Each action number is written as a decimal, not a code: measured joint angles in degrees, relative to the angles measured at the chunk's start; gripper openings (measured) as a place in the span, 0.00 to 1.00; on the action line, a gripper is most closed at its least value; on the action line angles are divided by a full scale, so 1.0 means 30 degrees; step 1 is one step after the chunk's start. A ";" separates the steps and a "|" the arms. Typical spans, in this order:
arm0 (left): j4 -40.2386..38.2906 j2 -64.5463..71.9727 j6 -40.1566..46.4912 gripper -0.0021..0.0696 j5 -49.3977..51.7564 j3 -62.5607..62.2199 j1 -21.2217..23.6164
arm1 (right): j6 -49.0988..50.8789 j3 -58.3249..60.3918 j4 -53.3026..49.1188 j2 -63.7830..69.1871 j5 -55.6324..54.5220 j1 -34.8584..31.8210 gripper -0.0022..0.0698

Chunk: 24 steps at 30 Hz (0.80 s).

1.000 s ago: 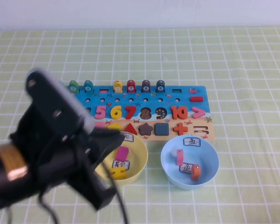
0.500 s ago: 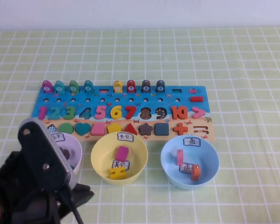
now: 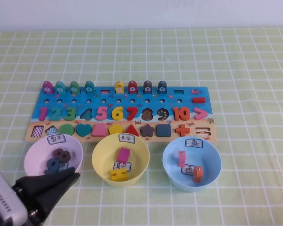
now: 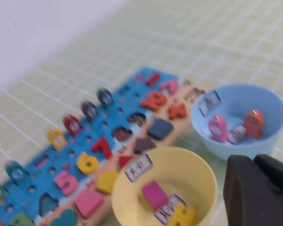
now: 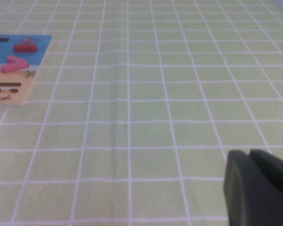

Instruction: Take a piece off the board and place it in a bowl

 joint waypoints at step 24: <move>0.0329 -1.1337 -0.0034 0.03 0.0035 0.7589 1.2717 | 0.0000 0.0000 0.0000 0.0000 0.0000 0.0000 0.01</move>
